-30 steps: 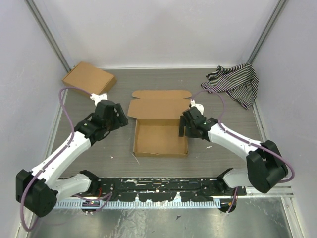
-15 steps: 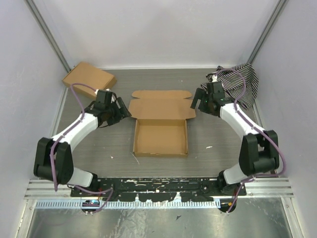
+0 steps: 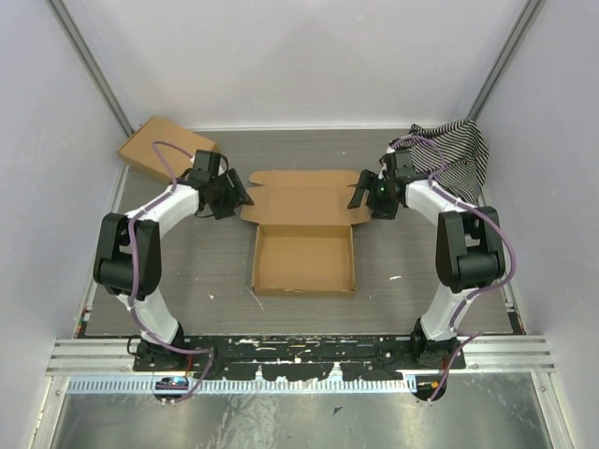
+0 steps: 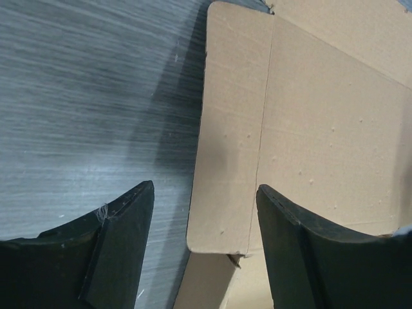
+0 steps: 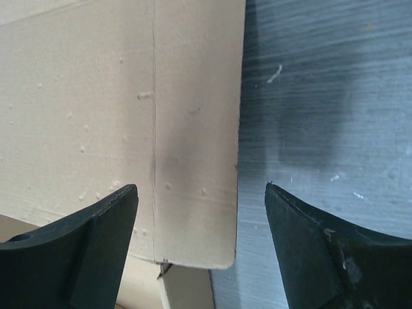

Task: Fold the paper box

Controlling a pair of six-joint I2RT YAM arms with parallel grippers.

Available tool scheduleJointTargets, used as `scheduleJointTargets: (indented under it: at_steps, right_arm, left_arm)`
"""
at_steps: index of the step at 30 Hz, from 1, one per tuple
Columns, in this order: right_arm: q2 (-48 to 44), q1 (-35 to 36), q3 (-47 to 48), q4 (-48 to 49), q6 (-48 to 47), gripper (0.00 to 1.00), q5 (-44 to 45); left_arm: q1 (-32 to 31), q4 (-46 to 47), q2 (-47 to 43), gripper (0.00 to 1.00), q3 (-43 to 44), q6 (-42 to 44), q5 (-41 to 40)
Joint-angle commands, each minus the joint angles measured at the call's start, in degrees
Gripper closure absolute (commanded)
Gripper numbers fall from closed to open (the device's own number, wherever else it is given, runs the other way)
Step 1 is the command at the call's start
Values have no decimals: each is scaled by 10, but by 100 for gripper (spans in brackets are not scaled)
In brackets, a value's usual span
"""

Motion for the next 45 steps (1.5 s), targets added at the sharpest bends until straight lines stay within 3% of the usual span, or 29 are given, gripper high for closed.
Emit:
scheduleJointTargets:
  at_steps: [1, 8, 14, 24, 32, 45]
  right_arm:
    - [23, -6, 40, 21, -10, 17, -41]
    - [48, -6, 67, 21, -13, 26, -73]
    - [50, -6, 96, -7, -26, 36, -54]
    - [58, 14, 126, -37, -42, 44, -34]
    - [84, 68, 180, -78, -53, 65, 43]
    - [98, 126, 221, -127, -54, 66, 149]
  left_arm:
    - [1, -4, 27, 29, 39, 6, 23]
    - [1, -8, 64, 35, 71, 9, 45]
    - [-1, -12, 77, 40, 94, 9, 54]
    - [-21, -47, 101, 42, 145, 27, 44]
    - [-43, -86, 107, 49, 183, 57, 13]
    - [-96, -170, 133, 49, 259, 114, -71]
